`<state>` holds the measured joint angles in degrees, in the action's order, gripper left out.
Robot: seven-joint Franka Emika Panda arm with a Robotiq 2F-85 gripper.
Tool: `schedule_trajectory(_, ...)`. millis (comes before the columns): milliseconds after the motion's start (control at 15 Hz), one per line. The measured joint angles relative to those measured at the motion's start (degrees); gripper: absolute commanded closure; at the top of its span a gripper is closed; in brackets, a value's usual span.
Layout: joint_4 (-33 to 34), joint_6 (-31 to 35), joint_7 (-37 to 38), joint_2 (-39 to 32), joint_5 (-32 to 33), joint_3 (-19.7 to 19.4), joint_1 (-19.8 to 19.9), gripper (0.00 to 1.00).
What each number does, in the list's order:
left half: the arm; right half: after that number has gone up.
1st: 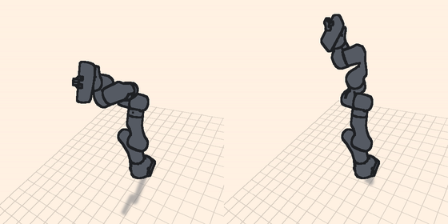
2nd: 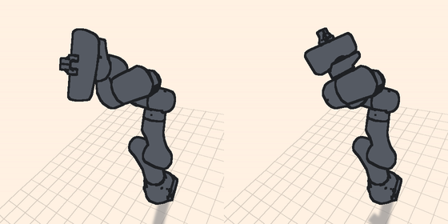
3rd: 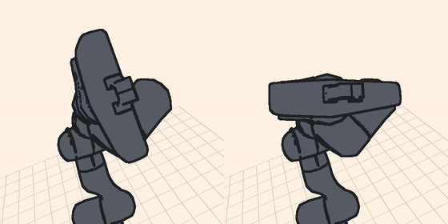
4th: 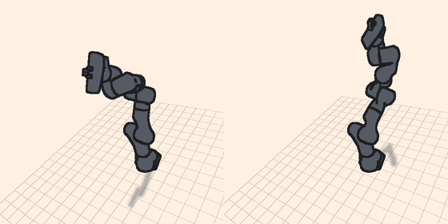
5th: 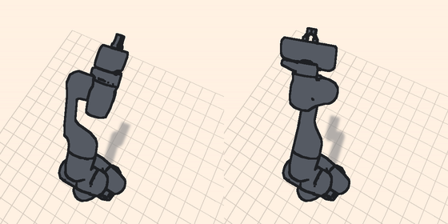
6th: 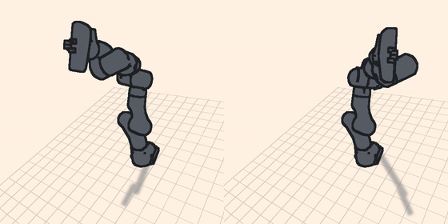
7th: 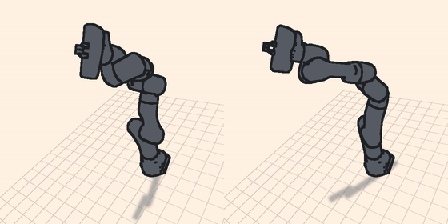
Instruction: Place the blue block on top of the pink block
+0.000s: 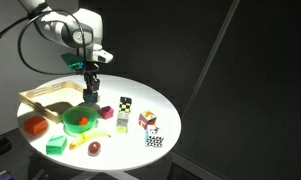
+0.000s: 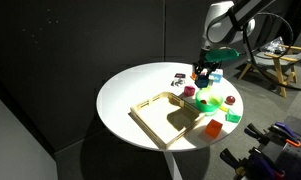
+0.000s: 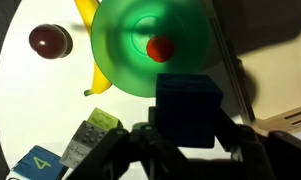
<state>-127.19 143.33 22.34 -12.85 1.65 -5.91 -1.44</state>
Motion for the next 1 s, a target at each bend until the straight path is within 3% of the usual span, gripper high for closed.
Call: schedule_trajectory(1000, 12.4, -2.0, 1.2, -10.8, 0.1, -2.4, 0.0, 0.68)
